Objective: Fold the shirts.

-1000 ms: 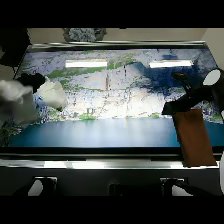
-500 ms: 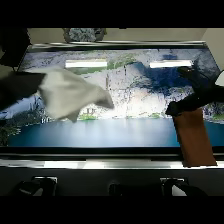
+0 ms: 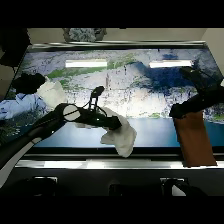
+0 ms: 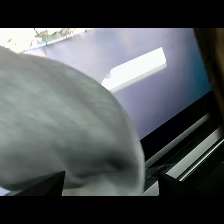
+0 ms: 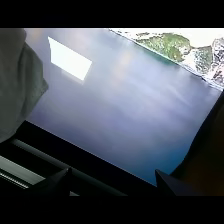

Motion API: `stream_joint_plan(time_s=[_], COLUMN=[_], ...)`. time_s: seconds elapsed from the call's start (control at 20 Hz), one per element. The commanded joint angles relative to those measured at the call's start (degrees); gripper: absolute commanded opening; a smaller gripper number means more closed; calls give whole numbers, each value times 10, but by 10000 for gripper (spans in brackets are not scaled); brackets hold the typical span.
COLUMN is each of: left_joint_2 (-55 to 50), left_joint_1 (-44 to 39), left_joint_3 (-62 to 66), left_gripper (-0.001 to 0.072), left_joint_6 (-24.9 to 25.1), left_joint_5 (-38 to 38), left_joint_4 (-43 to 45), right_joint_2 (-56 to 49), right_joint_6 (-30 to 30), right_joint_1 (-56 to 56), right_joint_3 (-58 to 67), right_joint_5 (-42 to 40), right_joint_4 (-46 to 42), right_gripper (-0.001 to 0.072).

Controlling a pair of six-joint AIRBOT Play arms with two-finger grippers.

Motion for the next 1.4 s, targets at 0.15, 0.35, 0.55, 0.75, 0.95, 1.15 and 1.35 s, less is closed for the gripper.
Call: stream_joint_plan(time_s=[0.15,0.35,0.55,0.75,0.95,1.15,1.35], left_joint_2=[3,4,-11,-46,-85,-113,-111], left_joint_1=[196,299,306,305,298,285,287], left_joint_3=[115,19,-87,-91,-91,-91,-91], left_gripper=[690,674,676,676,675,117,30], left_joint_6=[27,29,80,114,148,150,150], left_joint_5=[-162,-187,-120,-69,-64,-48,-48], left_joint_4=[145,140,65,17,-17,-25,-25], right_joint_2=[-11,-11,-11,-11,-11,-11,-11], right_joint_6=[-45,-79,-93,-94,-94,-106,-122], right_joint_1=[1,53,103,104,104,104,150], right_joint_3=[-40,-172,-263,-269,-270,-295,-336], right_joint_5=[1,-18,-69,-53,-48,-52,-98], right_joint_4=[120,157,158,159,165,200,236], right_gripper=[678,700,699,699,701,705,706])
